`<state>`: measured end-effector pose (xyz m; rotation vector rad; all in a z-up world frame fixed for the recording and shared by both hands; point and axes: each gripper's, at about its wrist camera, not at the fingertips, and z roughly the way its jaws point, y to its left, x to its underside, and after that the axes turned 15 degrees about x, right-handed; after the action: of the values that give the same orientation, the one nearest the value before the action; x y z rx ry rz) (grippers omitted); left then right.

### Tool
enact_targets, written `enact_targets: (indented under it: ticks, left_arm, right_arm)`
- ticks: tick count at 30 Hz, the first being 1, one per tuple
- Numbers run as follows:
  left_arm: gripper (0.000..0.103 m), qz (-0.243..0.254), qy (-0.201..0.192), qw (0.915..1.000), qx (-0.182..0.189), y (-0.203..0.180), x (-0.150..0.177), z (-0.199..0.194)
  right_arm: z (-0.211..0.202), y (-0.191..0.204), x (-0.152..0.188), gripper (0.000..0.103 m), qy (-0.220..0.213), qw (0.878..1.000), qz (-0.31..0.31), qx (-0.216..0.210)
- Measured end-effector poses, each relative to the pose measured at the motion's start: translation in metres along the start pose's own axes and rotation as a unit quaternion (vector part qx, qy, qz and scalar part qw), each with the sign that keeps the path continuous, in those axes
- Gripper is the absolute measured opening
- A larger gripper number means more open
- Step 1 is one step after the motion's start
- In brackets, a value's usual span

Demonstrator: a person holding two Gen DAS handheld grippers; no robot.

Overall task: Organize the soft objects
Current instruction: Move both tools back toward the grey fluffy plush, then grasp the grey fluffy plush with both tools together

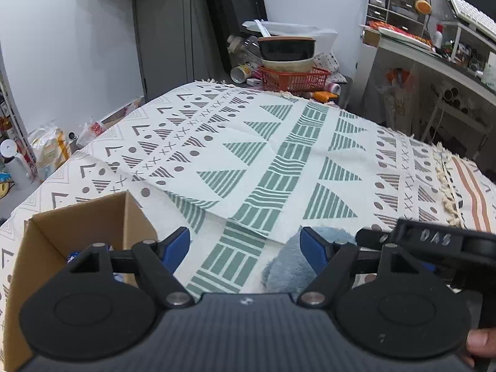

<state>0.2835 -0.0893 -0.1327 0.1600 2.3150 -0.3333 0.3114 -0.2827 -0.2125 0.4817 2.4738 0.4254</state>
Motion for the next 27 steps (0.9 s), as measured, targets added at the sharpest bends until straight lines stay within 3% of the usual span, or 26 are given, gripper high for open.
enact_targets:
  ticks: [7,12,16,19,21,23,27]
  left_arm:
    - [0.077,0.010,0.004,0.9999,0.003,-0.006,0.007,0.001]
    - [0.075,-0.025,0.020,0.9992,0.024,0.003,0.011,0.005]
    - [0.072,-0.047,0.033,0.9970,0.051,0.006,0.014,0.006]
    - [0.064,-0.076,0.051,0.9936,0.067,0.010,0.018,0.008]
    - [0.049,-0.100,0.072,0.9891,0.081,0.014,0.023,0.013]
    - [0.042,-0.116,0.085,0.9851,0.095,0.016,0.027,0.017]
    - [0.032,-0.133,0.085,0.9815,0.108,0.017,0.029,0.016]
  right_arm:
    - [-0.002,0.001,0.009,0.067,0.041,0.999,-0.014,-0.024]
    - [-0.002,-0.003,0.017,0.052,0.075,0.996,-0.010,-0.044]
    - [-0.004,-0.002,0.021,0.045,0.091,0.995,-0.013,-0.049]
    - [-0.005,-0.006,0.022,0.045,0.105,0.993,0.001,-0.051]
    - [-0.008,-0.008,0.024,0.045,0.114,0.992,0.009,-0.055]
    - [-0.011,-0.010,0.027,0.045,0.113,0.992,0.009,-0.054]
    - [-0.011,-0.011,0.025,0.043,0.111,0.992,0.022,-0.058]
